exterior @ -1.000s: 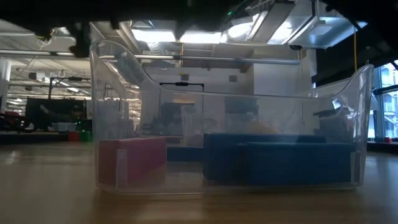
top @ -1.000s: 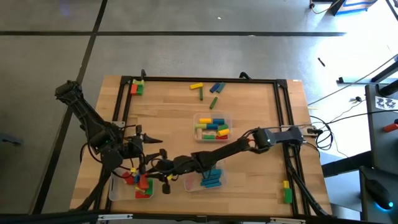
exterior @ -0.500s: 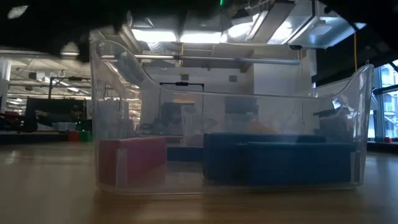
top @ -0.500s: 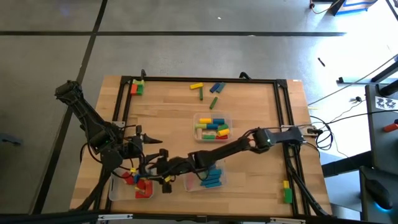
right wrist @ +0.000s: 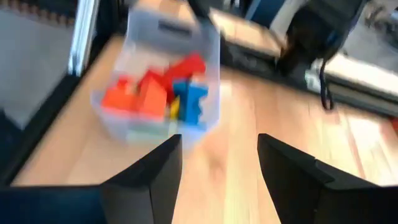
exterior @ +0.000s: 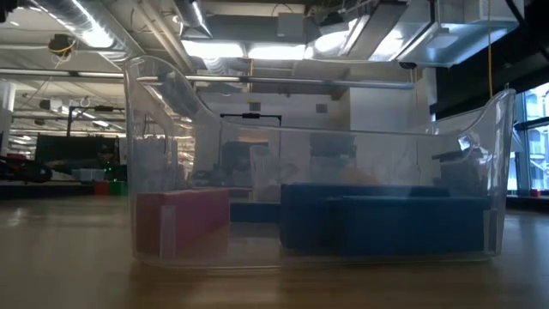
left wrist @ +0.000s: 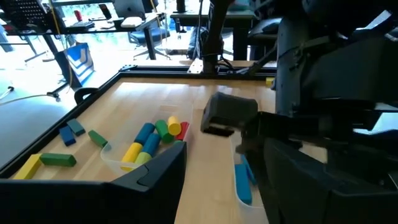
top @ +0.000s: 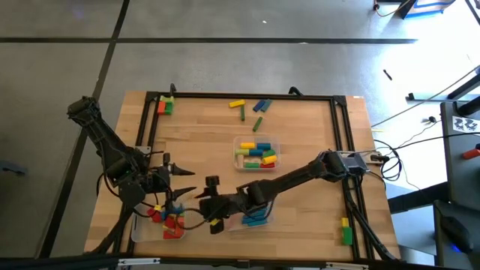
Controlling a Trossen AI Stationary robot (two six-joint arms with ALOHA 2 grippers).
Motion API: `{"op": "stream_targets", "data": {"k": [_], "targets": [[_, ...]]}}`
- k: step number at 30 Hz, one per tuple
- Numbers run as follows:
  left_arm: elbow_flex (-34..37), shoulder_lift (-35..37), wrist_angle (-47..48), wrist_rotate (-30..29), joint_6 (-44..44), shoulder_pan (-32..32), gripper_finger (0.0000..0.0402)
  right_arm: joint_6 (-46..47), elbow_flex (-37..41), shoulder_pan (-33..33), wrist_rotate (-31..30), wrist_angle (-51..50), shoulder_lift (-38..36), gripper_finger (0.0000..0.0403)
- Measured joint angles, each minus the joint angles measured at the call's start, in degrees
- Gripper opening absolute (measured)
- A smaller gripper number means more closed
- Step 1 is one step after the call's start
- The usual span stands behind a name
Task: Sort blocks by size
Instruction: Put the green rectangular block into the bottom right transparent bin
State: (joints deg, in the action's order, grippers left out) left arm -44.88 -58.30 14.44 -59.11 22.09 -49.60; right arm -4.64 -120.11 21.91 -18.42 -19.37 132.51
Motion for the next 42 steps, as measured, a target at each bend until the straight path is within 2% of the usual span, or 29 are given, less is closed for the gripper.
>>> {"op": "stream_targets", "data": {"k": [9, 14, 19, 24, 31, 36, 38, 42], "targets": [[0.0, 0.0, -0.04, -0.02, 0.23, -0.04, 0.021, 2.51, 1.6, 0.37, -5.72, -13.5, -5.41, 0.0208], [0.0, 0.0, -0.05, -0.09, 0.07, 0.0, 0.021, 5.2, 14.04, 0.2, -9.62, -12.72, -13.97, 0.0209], [0.0, 0.0, -0.09, -0.25, 0.03, 0.57, 0.021, 8.78, 32.09, -0.3, -12.03, -3.81, -27.19, 0.0209], [0.0, -0.02, -0.02, -0.31, 0.47, 2.05, 0.021, 14.33, 47.15, -2.26, -13.1, -1.79, -40.92, 0.0208], [0.37, -0.09, -0.14, -0.31, 1.21, 3.72, 0.021, 23.51, 61.94, -6.09, -14.7, -1.69, -55.85, 0.0208], [1.51, -0.13, -0.07, -0.28, 3.01, 5.99, 0.021, 32.19, 68.03, -9.83, -17.44, -1.9, -61.18, 0.0208], [1.73, -0.15, -0.09, -0.28, 3.38, 7.18, 0.021, 35.54, 69.44, -11.87, -18.58, -1.6, -61.51, 0.0208], [2.41, -0.16, -0.36, -0.24, 5.47, 9.96, 0.021, 36.36, 71.55, -16.17, -18.11, -0.59, -60.08, 0.0209]]}}
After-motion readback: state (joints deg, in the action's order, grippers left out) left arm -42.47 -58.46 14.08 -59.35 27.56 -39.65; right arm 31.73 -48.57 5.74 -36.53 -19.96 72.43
